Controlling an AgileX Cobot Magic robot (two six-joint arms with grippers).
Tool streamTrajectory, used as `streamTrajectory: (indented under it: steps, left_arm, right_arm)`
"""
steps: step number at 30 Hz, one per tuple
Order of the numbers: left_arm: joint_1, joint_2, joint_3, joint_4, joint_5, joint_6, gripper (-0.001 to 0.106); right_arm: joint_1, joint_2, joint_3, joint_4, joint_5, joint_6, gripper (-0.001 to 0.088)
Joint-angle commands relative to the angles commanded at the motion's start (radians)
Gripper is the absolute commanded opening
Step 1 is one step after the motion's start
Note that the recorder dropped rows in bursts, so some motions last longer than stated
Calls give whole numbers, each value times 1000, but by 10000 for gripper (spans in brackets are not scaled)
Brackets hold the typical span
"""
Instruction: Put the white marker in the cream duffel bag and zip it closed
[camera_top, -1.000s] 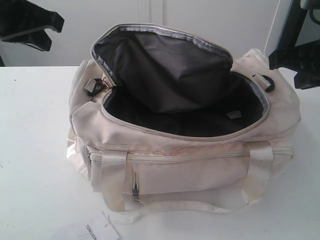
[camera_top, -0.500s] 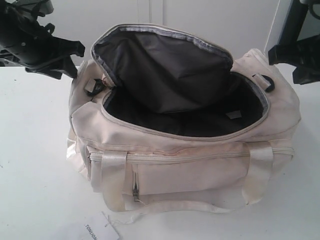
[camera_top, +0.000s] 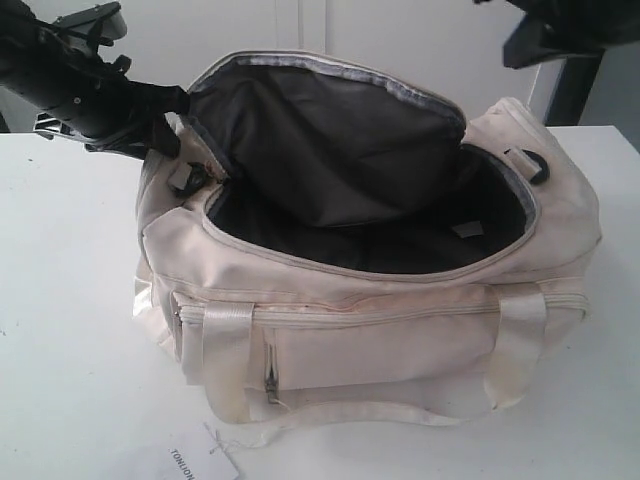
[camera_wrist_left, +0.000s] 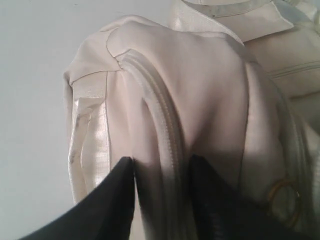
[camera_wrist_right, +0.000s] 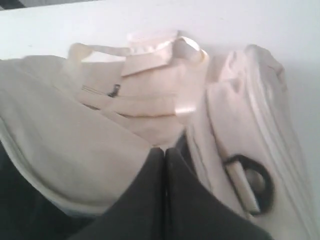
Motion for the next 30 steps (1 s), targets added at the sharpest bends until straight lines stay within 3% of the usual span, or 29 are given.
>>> streamTrajectory:
  steps: [2, 10, 13, 22, 30]
  left_arm:
    - [0, 0, 0, 0, -4, 4, -2]
    - [0, 0, 0, -93, -15, 31, 0]
    - [0, 0, 0, -205, 9, 106, 0]
    - [4, -4, 0, -276, 40, 146, 0]
    - [79, -5, 0, -444, 100, 239, 0]
  right_arm:
    - [28, 74, -68, 9, -65, -2, 0]
    - [171, 304, -233, 164, -208, -47, 0]
    - [210, 377, -302, 190, -219, -47, 0]
    - [227, 446, -404, 275, -211, -47, 0]
    - [225, 461, -421, 275, 19, -139, 0]
